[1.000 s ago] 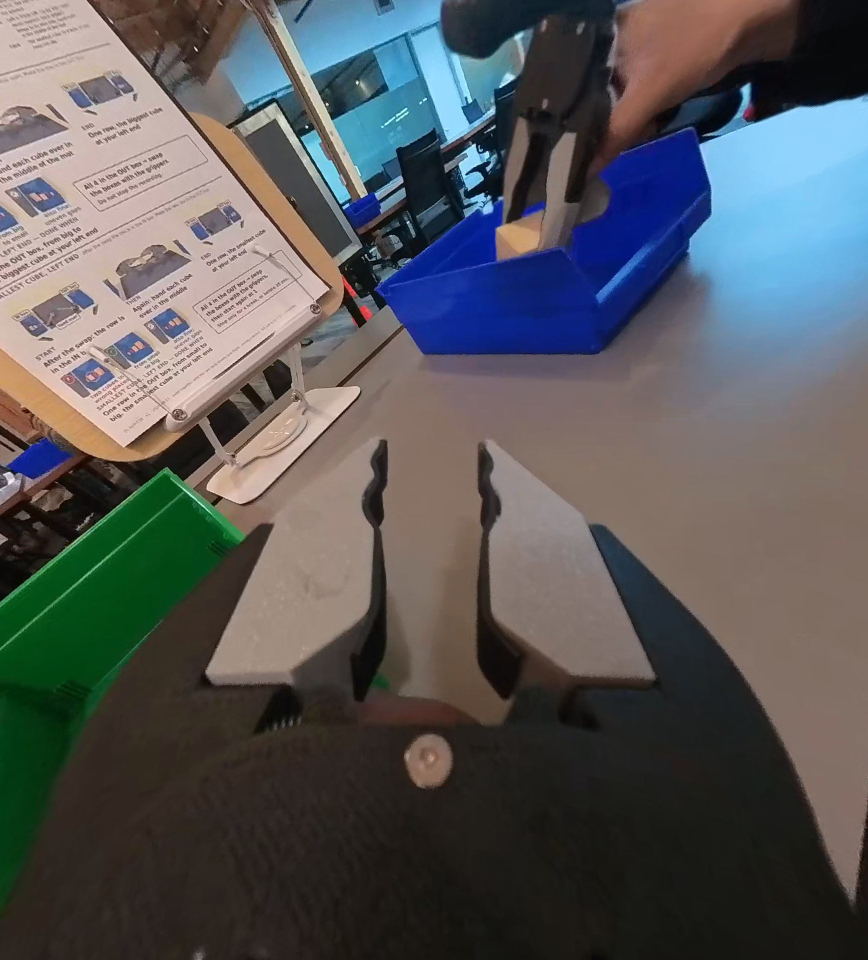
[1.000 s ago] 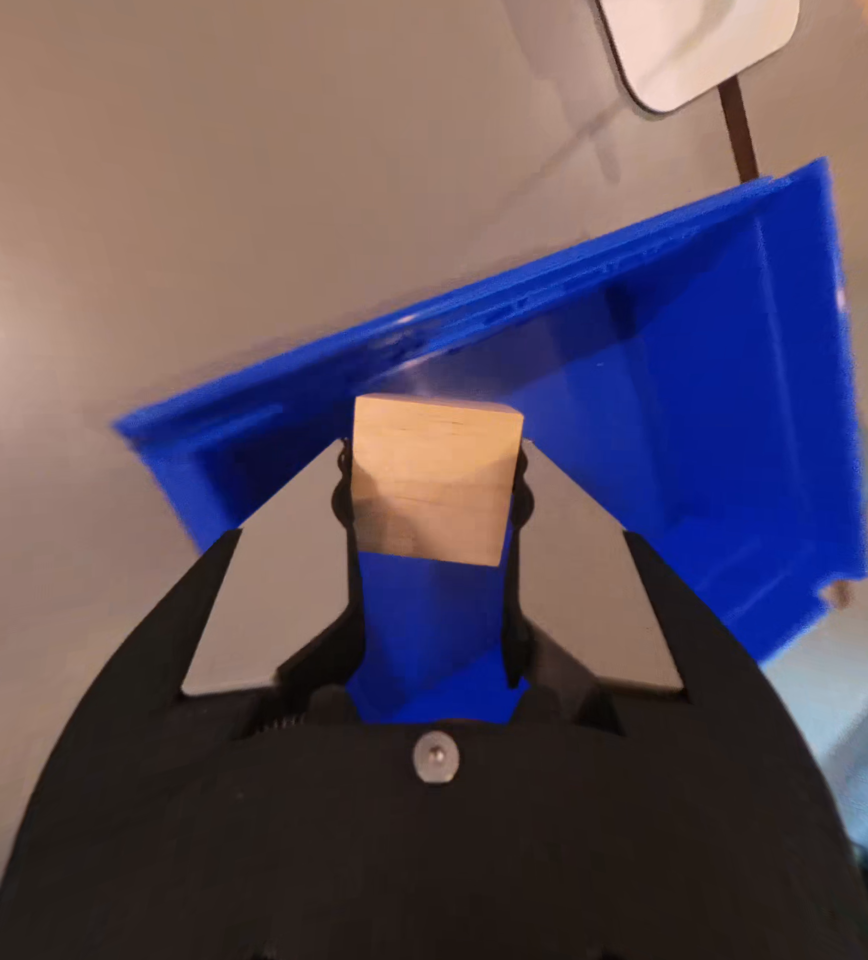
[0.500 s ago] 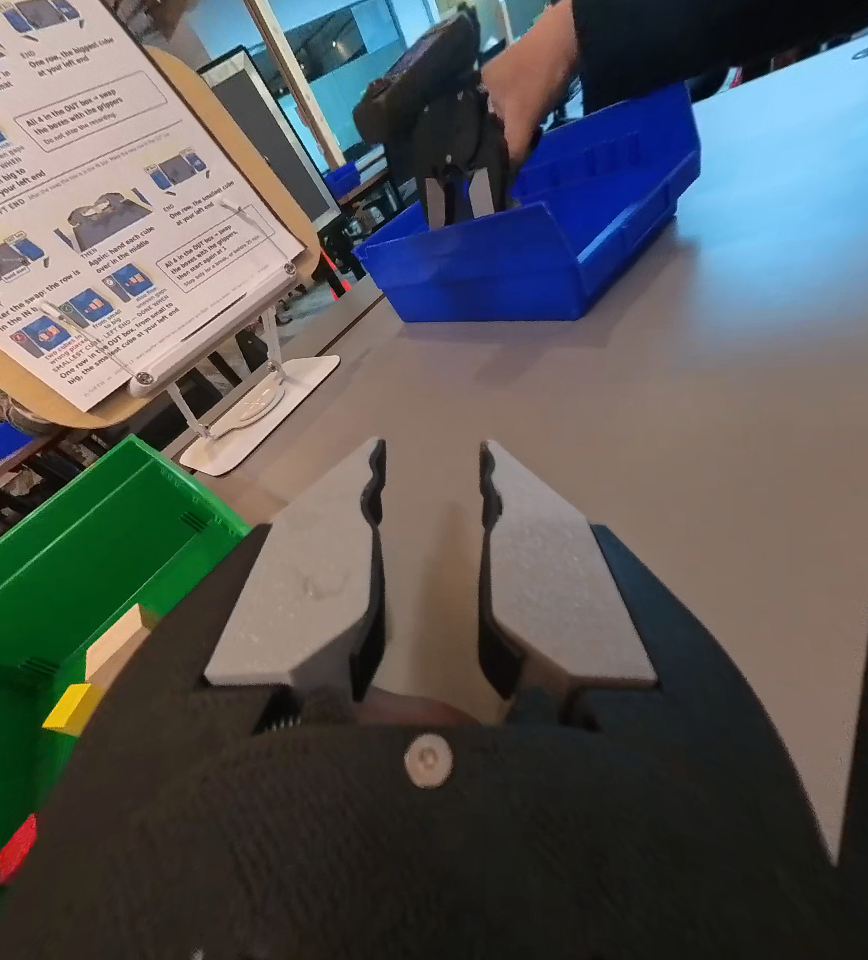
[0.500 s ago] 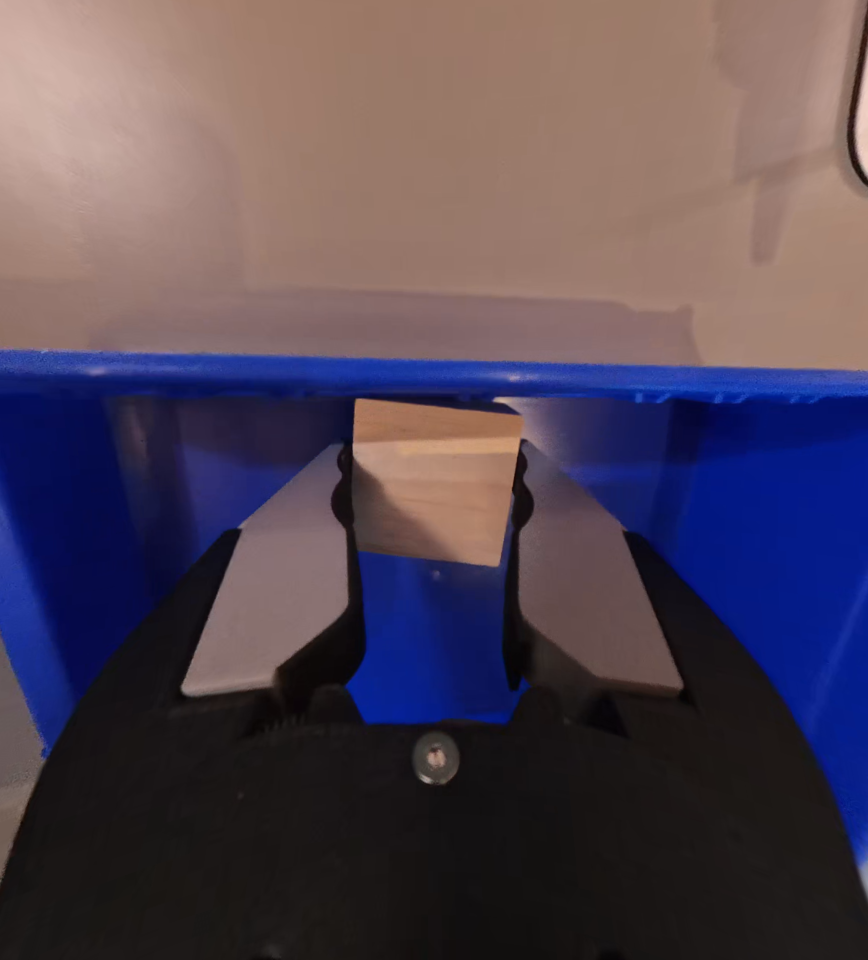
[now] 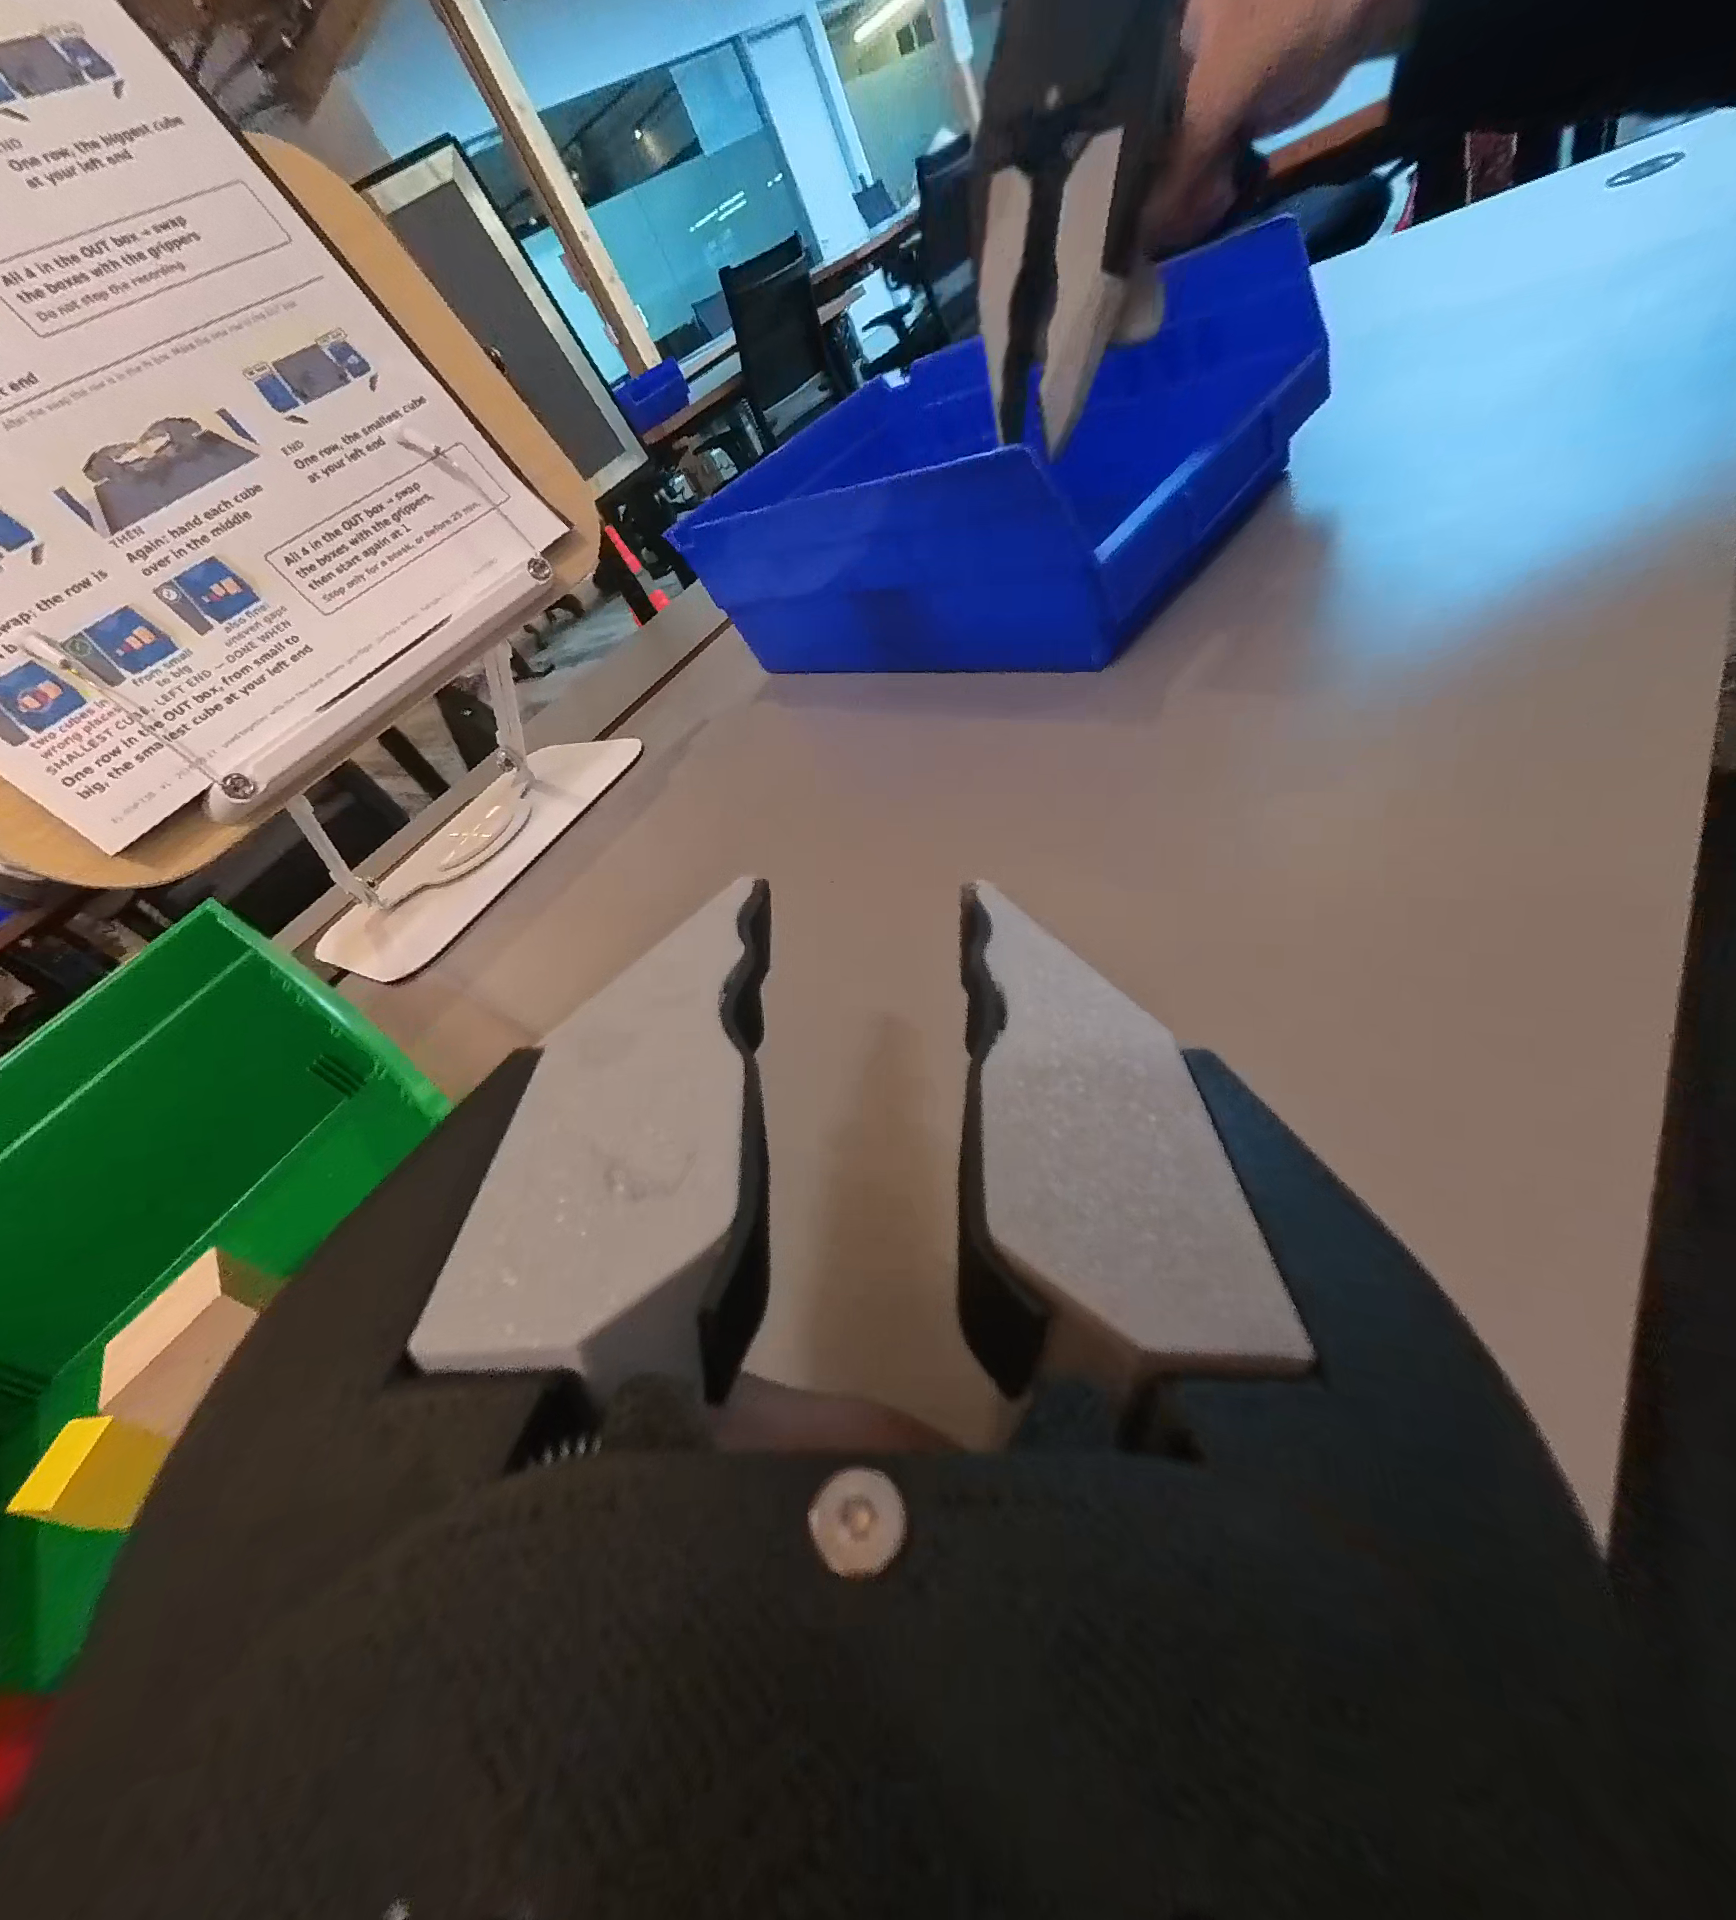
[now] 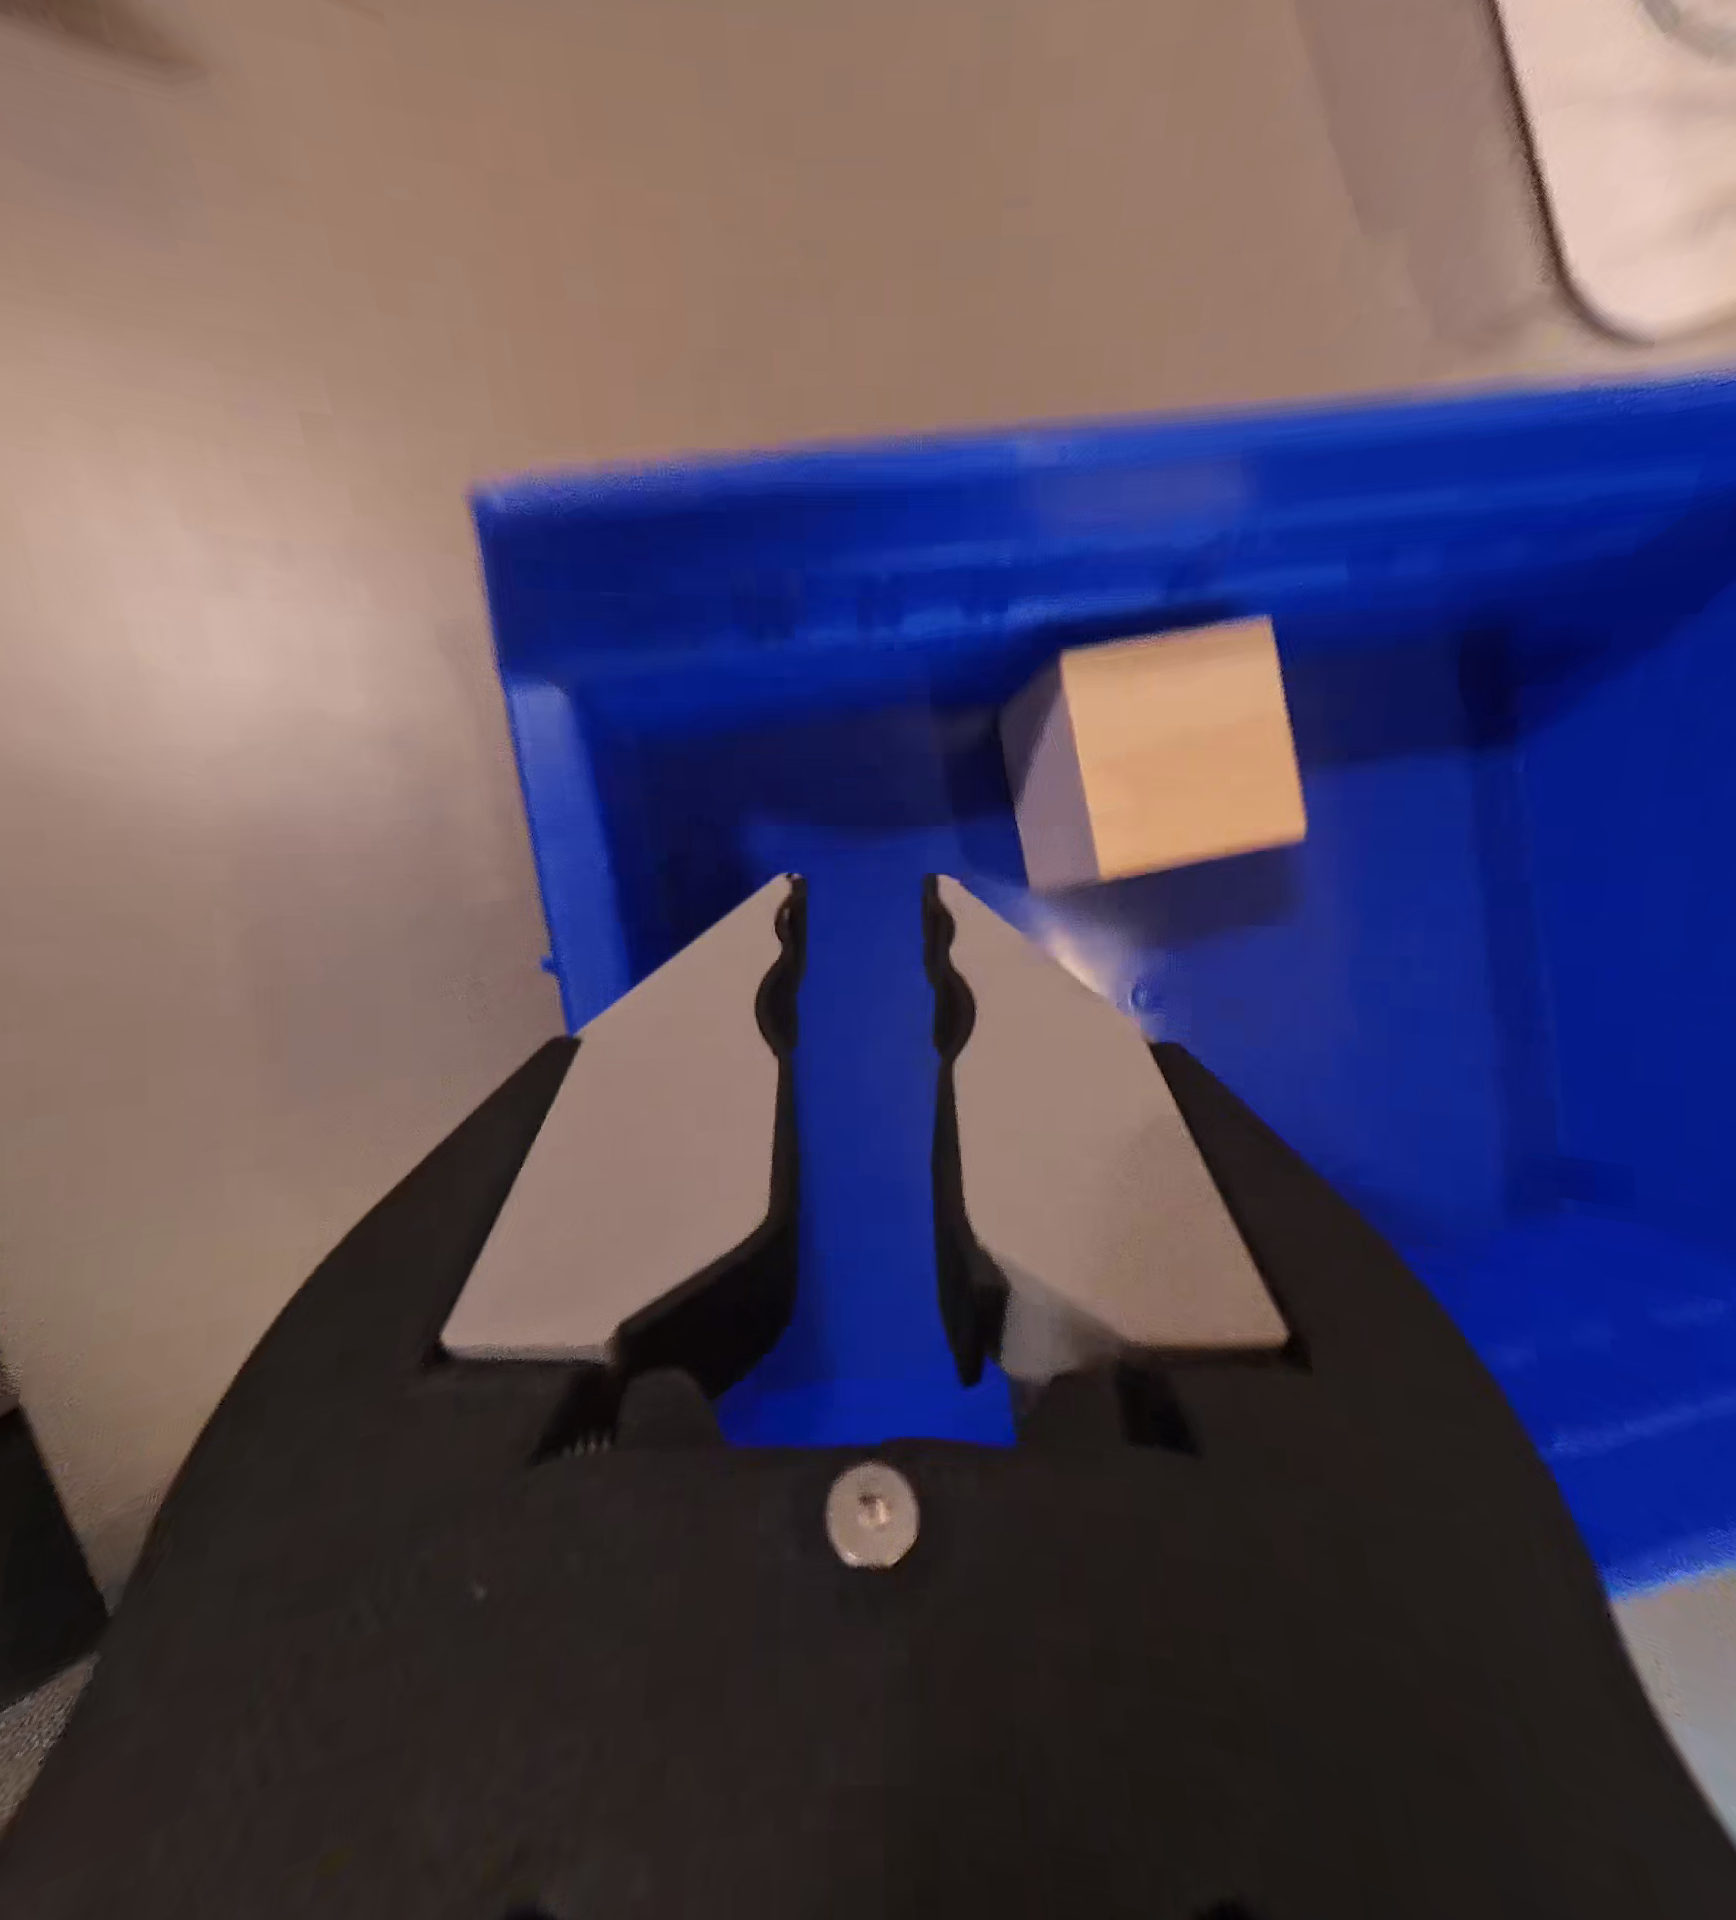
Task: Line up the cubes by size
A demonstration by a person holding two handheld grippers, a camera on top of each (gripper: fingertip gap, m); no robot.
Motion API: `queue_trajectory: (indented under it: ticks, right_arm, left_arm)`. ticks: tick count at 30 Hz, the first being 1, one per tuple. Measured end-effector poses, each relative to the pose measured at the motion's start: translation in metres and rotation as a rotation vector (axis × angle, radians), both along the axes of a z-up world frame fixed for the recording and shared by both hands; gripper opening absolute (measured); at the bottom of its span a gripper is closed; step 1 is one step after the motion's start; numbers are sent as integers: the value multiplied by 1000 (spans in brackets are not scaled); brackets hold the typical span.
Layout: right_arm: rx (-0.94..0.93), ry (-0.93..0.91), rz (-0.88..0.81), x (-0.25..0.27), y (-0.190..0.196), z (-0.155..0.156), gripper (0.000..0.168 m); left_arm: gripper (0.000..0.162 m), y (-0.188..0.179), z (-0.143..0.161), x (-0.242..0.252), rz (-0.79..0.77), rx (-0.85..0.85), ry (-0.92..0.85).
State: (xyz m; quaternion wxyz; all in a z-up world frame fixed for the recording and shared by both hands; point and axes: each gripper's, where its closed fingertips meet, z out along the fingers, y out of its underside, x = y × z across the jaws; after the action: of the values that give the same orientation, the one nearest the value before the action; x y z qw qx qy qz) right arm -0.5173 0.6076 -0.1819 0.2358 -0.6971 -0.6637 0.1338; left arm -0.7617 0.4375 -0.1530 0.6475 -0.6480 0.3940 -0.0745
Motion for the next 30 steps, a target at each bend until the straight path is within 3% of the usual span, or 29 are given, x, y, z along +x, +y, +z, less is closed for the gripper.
queue_trajectory:
  ticks: [3,11,17,22,27,30]
  right_arm:
    - [58,-115,-54,24,3,-23,20]
    - [120,-95,-60,33,8,-11,18]
    - [118,-217,-98,62,23,-30,11]
    - [145,-175,-104,70,32,-24,0]
    - [179,-230,-128,83,44,-25,1]
    - [185,-160,-142,78,42,-17,5]
  left_arm:
    - [35,-4,1,5,-10,5,11]
    - [39,7,6,-17,111,-57,27]
    - [39,21,19,-79,294,-140,56]
    - [39,46,29,-129,367,-199,156]
    - [52,90,11,-146,134,-254,556]
    - [53,116,-6,-157,49,-386,645]
